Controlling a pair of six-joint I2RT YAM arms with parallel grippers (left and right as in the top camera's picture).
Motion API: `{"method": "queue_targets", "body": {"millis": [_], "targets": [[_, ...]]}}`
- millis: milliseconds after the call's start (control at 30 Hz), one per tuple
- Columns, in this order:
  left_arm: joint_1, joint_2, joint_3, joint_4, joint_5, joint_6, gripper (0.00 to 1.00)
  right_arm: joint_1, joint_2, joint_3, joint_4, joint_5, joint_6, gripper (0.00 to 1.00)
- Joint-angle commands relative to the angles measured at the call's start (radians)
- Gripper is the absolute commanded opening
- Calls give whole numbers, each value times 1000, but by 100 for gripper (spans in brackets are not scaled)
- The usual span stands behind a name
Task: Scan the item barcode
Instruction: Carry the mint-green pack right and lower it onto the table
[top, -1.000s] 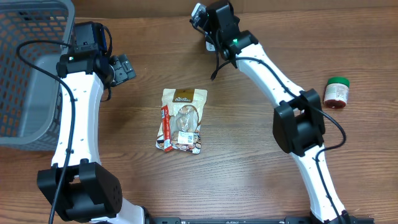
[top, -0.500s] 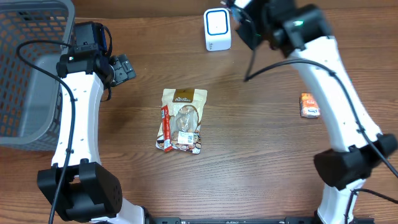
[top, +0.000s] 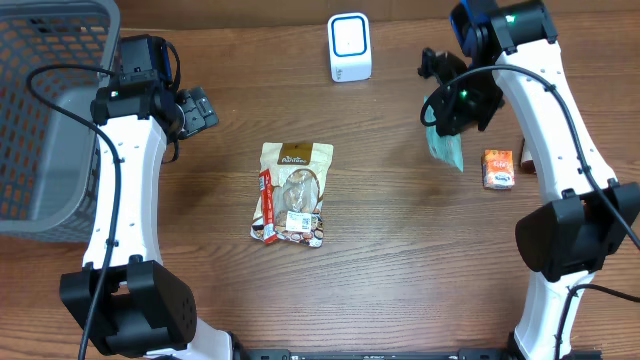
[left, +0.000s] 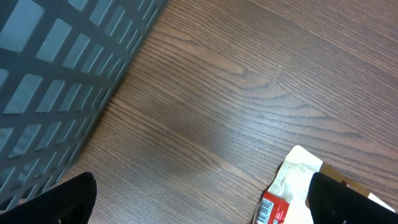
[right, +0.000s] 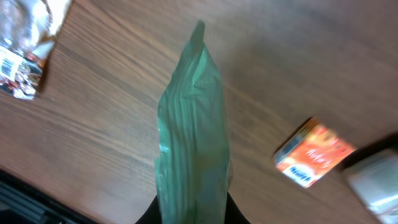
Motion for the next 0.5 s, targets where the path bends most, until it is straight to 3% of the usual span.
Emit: {"method": "queue_targets", "body": {"millis": [0, 467], "targets": [[2, -2, 12, 3, -13, 16, 100, -13, -8, -103, 1, -35, 5, 4], [2, -2, 12, 3, -13, 16, 100, -13, -8, -568, 289, 37, 5, 6]]}}
